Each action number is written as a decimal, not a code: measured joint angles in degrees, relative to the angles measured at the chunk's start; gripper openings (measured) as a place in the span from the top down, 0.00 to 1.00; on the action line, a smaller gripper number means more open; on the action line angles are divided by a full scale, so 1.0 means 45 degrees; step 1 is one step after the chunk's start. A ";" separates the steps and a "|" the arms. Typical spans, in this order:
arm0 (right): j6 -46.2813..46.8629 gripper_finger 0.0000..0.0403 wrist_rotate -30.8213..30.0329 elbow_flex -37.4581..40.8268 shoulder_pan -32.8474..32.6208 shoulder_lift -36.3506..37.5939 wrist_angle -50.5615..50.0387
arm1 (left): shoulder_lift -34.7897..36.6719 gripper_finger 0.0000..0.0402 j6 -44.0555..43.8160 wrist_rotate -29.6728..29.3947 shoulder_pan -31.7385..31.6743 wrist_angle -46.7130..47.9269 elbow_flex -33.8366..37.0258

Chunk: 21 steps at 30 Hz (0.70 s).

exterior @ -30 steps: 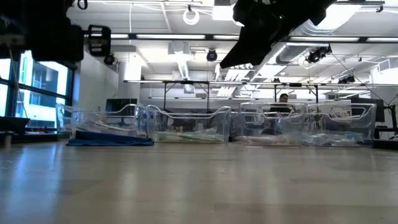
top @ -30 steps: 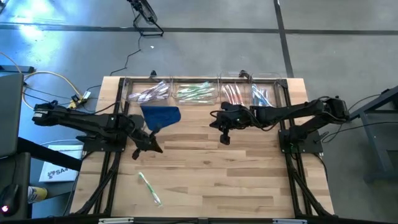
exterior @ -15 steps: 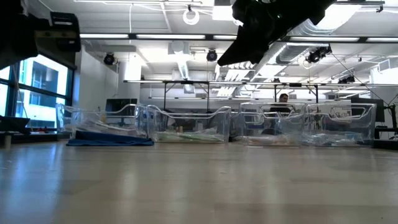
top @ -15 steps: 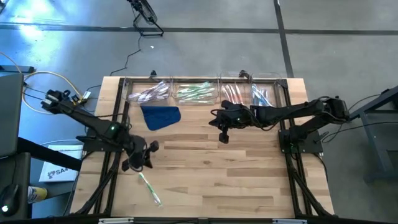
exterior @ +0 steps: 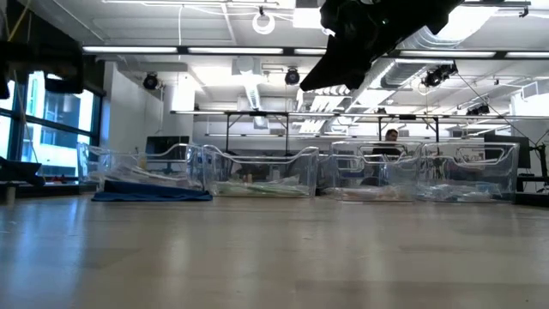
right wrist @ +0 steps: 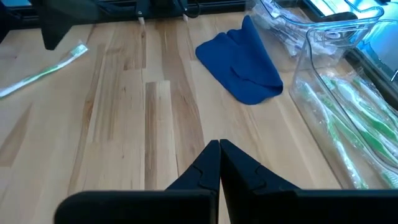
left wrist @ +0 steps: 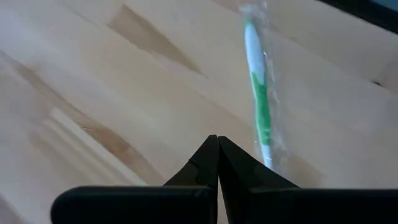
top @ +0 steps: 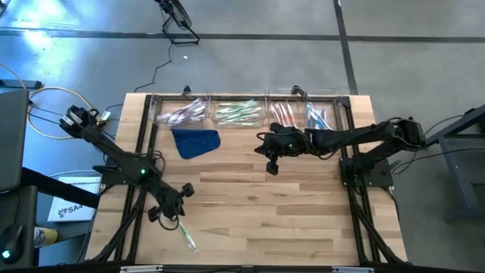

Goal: Pick & Place Toothbrushes
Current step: Put the green toothbrush into the middle left transparent bin

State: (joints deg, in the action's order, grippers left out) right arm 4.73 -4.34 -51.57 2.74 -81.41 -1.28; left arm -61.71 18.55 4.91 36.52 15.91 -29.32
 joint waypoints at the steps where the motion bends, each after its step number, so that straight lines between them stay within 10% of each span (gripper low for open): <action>1: 0.0000 0.99 0.0000 0.0000 0.0000 0.0000 -0.0003 | -0.0232 1.00 -0.0186 -0.0001 0.0093 -0.0042 0.0004; 21: 0.0000 0.99 0.0005 0.0000 0.0005 0.0000 -0.0049 | -0.0953 0.84 -0.3807 0.1165 0.0227 -0.0153 -0.0719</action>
State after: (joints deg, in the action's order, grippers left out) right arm 4.73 -4.32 -51.57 2.76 -81.41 -1.50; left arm -66.00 1.41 10.15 37.54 15.22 -32.56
